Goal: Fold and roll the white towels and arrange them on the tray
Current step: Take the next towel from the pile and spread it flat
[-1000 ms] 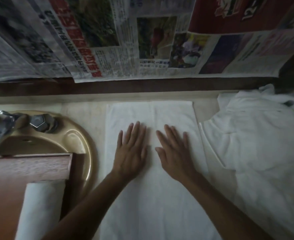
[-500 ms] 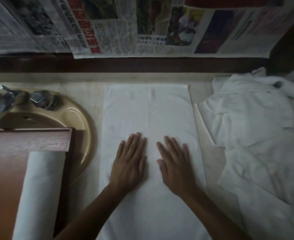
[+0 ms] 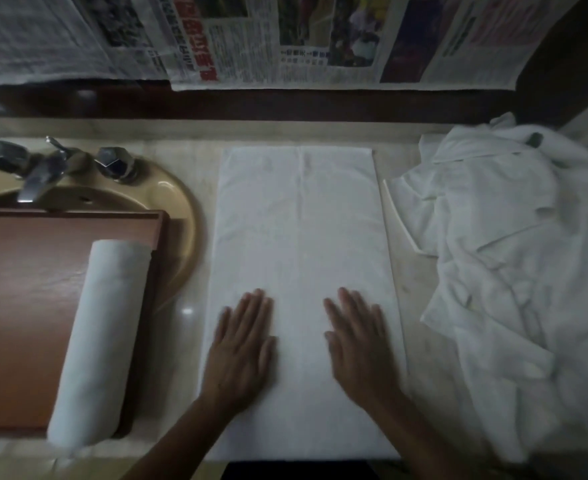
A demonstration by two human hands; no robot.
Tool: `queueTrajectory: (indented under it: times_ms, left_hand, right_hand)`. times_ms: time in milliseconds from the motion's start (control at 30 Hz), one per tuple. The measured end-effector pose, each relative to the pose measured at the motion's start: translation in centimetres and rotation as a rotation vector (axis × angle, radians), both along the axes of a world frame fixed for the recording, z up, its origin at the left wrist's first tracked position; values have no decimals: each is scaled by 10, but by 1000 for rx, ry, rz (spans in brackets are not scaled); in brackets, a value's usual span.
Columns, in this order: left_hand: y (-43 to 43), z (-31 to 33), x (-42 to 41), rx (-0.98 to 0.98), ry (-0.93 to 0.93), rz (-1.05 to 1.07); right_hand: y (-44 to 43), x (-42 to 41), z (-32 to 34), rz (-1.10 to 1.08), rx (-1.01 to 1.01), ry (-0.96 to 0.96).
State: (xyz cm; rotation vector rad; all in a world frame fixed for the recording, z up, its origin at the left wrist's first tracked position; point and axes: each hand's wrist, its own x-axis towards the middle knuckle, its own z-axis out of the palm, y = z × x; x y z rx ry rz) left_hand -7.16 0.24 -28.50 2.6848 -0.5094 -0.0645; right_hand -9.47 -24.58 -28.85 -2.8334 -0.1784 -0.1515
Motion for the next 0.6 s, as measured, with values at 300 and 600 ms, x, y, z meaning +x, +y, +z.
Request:
queueTrajectory:
  times_ms: [300, 600]
  left_hand:
    - [19, 10, -58, -14, 6, 161]
    - [29, 1, -93, 83, 17, 83]
  right_hand:
    - [-12, -41, 10, -167, 25, 24]
    - [-20, -85, 1, -50, 8, 74]
